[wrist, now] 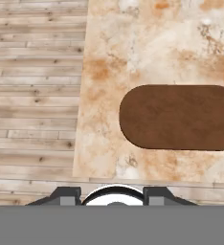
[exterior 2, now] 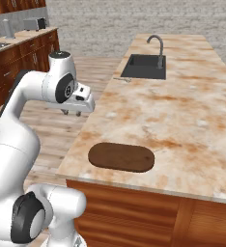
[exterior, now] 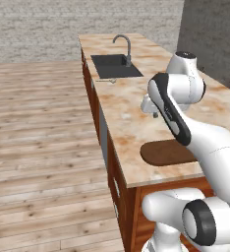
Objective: Grab the spray bottle from the cabinet, then place it next to the cutting board for sanitizing. Then grab the dish brush from the countertop next to the sink and place it next to the cutting board.
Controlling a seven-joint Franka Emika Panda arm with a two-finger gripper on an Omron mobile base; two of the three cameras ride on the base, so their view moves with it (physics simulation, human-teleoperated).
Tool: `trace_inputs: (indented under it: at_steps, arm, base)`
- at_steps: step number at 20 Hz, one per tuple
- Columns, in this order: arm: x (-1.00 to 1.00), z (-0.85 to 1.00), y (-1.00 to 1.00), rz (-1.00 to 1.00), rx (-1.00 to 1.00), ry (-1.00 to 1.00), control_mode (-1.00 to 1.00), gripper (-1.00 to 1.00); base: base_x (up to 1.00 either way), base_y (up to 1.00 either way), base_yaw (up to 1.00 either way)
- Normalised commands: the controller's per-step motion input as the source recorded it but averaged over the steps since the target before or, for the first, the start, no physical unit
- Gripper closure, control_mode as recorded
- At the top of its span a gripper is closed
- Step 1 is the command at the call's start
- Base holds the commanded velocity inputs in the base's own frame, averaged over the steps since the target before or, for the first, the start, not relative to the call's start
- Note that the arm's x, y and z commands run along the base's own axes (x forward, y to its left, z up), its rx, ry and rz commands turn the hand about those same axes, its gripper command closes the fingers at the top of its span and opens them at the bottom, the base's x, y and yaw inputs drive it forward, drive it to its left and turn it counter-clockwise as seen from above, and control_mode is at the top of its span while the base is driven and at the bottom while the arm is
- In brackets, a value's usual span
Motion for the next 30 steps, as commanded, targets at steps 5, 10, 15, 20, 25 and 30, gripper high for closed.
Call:
trace_inputs:
  at_steps: [5, 10, 15, 20, 25, 30]
  arm:
    - [-0.38, 0.0, 0.0, 0.0, 0.0, 0.03, -1.0, -1.0]
    - [-0.69, 0.0, 0.0, 0.0, 0.0, -0.01, -1.0, -1.0]
    - [-0.72, 0.04, 0.0, 0.0, 0.0, -0.06, -1.0, -1.0]
    - [-0.64, 0.22, 0.0, 0.0, 0.0, -0.13, -1.0, -1.0]
    - [-0.43, 0.33, 0.0, 0.0, 0.0, -0.16, 1.0, -1.0]
    - [0.0, 0.0, 0.0, 0.0, 0.0, 0.0, 1.0, -1.0]
  base:
    - [0.0, 0.0, 0.0]
    - [0.0, 0.0, 0.0]
    - [0.0, 0.0, 0.0]
    - [0.0, 0.0, 0.0]
    - [-0.12, 0.0, 0.0]
    - [-0.53, 0.16, 0.05]
